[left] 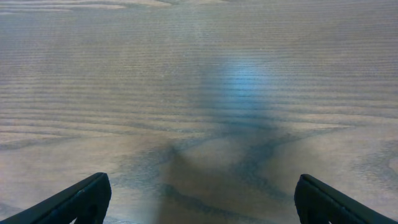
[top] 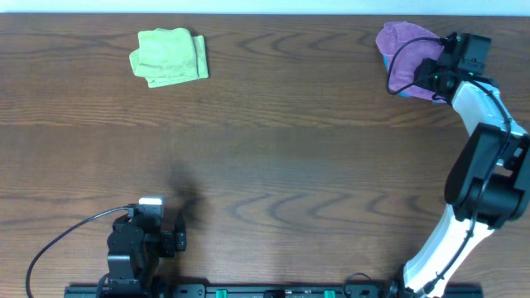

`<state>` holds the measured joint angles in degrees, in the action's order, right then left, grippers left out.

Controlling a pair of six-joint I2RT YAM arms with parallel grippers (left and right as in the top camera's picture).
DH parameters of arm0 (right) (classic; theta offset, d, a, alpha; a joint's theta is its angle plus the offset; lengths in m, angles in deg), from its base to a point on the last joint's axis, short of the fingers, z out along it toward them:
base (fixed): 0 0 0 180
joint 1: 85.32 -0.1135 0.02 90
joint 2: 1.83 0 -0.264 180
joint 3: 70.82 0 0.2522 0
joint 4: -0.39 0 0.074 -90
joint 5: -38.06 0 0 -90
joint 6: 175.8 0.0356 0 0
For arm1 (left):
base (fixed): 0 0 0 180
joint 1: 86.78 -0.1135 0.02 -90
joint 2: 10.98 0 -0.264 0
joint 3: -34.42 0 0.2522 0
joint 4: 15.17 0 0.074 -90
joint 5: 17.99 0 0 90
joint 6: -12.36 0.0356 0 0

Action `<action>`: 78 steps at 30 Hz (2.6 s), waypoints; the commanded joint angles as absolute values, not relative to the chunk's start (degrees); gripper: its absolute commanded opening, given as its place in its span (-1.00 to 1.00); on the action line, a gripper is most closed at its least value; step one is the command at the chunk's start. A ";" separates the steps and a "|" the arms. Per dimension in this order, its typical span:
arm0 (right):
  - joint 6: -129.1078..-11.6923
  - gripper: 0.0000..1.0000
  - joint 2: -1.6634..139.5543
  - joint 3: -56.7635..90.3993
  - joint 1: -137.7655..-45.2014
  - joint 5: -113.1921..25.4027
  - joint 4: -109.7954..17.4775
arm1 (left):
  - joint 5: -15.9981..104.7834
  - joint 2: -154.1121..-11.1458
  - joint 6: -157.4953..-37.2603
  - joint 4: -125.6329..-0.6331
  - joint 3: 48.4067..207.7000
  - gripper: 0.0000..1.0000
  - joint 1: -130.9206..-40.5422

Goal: Fold the cloth
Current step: 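Reach the right gripper to the pink cloth and grasp its edge, then lift the pink cloth with the right gripper and drag it toward center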

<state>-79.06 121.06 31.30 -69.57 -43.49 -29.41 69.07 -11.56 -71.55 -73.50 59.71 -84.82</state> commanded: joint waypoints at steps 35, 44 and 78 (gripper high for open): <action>-92.10 -0.97 77.28 32.50 -89.35 -36.43 -68.94 | 69.46 -11.19 -70.79 -75.41 58.44 0.91 -85.04; -87.23 -0.97 72.93 32.50 -111.10 -34.97 -79.96 | 69.46 -11.19 -70.79 -75.41 58.46 0.91 -85.04; -84.13 0.55 96.28 29.40 -105.40 -44.19 -60.38 | 69.46 -11.19 -70.79 -75.41 58.44 0.91 -85.04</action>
